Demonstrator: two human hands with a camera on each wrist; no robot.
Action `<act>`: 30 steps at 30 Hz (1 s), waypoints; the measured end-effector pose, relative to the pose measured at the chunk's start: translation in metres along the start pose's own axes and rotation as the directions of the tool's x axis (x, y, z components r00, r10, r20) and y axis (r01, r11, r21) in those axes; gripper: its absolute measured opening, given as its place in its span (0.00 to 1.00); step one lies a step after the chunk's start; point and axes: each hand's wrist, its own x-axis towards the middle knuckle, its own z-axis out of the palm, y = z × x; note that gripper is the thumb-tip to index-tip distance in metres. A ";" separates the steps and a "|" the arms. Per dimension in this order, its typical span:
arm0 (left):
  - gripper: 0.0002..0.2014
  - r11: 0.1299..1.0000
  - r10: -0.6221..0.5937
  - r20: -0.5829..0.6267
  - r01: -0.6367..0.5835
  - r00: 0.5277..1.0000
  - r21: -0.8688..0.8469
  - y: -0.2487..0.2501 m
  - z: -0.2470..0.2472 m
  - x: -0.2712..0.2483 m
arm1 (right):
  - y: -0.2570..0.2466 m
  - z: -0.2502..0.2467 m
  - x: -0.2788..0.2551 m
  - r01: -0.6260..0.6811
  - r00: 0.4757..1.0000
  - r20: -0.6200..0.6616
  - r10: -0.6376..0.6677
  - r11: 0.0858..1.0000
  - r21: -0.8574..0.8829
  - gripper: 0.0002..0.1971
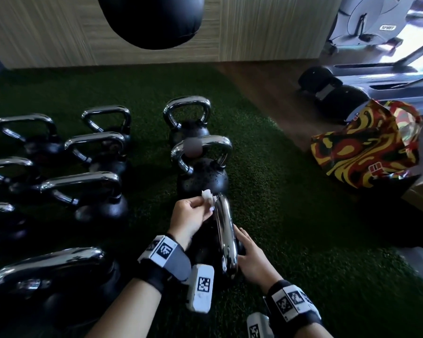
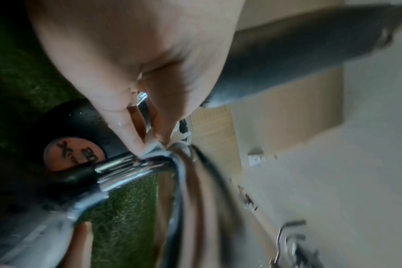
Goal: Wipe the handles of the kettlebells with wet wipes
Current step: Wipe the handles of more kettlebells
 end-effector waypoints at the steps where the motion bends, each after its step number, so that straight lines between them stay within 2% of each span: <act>1: 0.07 0.997 -0.028 0.001 0.028 1.000 -0.077 0.006 0.000 -0.002 | 0.000 0.000 0.001 -0.005 1.000 -0.002 0.005 1.000 -0.004 0.39; 2: 0.06 0.993 -0.028 0.009 0.029 1.000 -0.119 0.011 -0.001 -0.007 | 0.000 0.000 0.001 -0.012 1.000 -0.006 0.012 1.000 -0.002 0.39; 4: 0.02 0.996 0.000 0.029 0.003 1.000 -0.092 0.017 -0.006 -0.029 | 0.003 0.003 0.003 -0.024 1.000 -0.013 0.024 0.999 0.024 0.40; 7: 0.07 1.000 -0.003 0.078 0.004 0.997 -0.005 0.014 -0.013 -0.070 | 0.008 0.007 0.004 -0.018 1.000 -0.009 0.018 0.999 0.030 0.41; 10: 0.08 0.996 0.033 0.052 -0.037 0.998 0.083 0.014 -0.013 -0.076 | 0.009 0.004 0.009 -0.019 1.000 0.005 0.019 1.000 0.017 0.41; 13: 0.08 1.000 0.017 -0.024 -0.017 1.000 -0.016 0.026 -0.007 -0.056 | 0.008 0.005 0.012 -0.035 0.999 0.004 0.035 0.999 0.017 0.41; 16: 0.06 0.993 -0.021 -0.023 0.018 1.000 -0.120 0.026 -0.005 -0.061 | 0.015 0.009 0.015 -0.041 0.999 -0.020 0.043 0.997 0.072 0.46; 21: 0.15 0.992 -0.110 0.156 0.117 0.982 -0.036 -0.016 -0.032 -0.107 | 0.023 0.013 0.019 -0.018 1.000 -0.022 0.020 0.996 0.092 0.51; 26: 0.08 0.981 0.117 0.255 -0.151 0.960 0.120 -0.022 -0.043 -0.112 | 0.032 0.014 0.026 0.008 1.000 -0.020 -0.006 0.998 0.070 0.49; 30: 0.07 0.960 0.120 0.329 -0.194 0.937 0.202 -0.031 -0.046 -0.119 | 0.037 0.016 0.028 0.009 1.000 -0.010 -0.008 0.995 0.098 0.49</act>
